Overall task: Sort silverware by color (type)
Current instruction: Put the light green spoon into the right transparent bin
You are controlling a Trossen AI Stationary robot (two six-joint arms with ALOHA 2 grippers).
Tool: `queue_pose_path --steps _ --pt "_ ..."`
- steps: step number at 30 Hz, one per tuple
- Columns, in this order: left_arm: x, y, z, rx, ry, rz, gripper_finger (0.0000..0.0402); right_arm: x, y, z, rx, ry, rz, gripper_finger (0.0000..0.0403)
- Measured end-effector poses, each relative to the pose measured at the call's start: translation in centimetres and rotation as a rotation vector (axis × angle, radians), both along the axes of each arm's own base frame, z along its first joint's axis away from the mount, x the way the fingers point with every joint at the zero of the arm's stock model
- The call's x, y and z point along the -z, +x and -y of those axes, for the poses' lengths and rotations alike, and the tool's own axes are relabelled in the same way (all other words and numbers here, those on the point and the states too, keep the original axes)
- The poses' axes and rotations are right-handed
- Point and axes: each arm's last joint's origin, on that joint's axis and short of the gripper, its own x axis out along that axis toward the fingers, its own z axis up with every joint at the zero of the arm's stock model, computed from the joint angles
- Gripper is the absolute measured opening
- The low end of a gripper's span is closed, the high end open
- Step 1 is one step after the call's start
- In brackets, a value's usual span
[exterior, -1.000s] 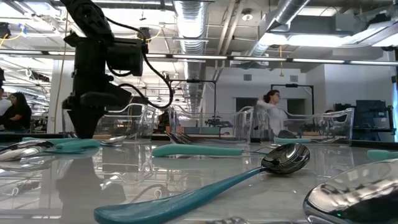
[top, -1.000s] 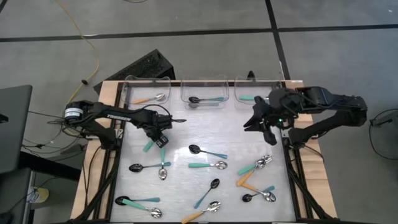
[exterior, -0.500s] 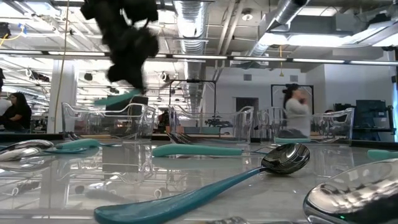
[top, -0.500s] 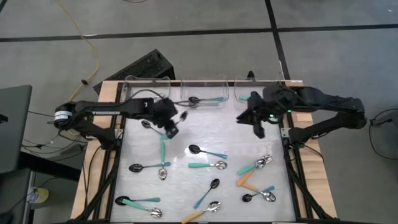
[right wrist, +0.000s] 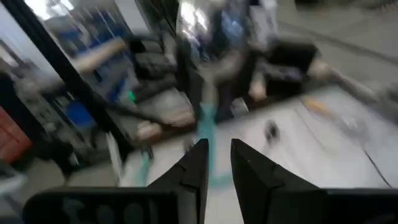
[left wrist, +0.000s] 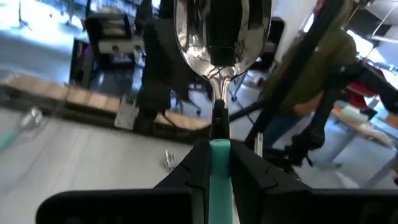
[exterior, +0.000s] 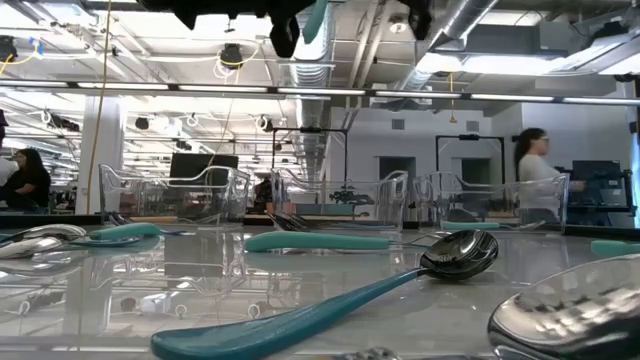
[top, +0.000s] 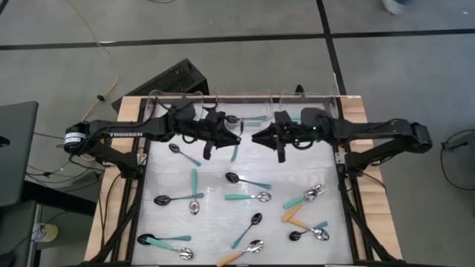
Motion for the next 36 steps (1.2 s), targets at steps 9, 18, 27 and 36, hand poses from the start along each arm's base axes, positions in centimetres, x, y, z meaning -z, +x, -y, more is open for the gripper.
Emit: queue_pose_path --steps 9,18,27,36 --pt "0.0 0.0 0.0 0.014 0.001 0.007 0.0023 1.4 3.8 0.0 -0.009 -0.029 0.132 0.0093" --pt "0.2 0.0 -0.1 -0.015 -0.005 -0.026 0.0023 1.7 4.6 0.1 0.010 -0.042 0.173 0.0093" --pt "0.3 0.0 -0.3 -0.120 -0.002 -0.032 0.0023 1.9 4.5 0.8 0.044 -0.030 0.147 0.0082" --pt "0.4 0.0 -0.4 -0.130 0.006 -0.043 0.0023 2.1 4.5 1.4 0.063 -0.018 0.122 0.0072"
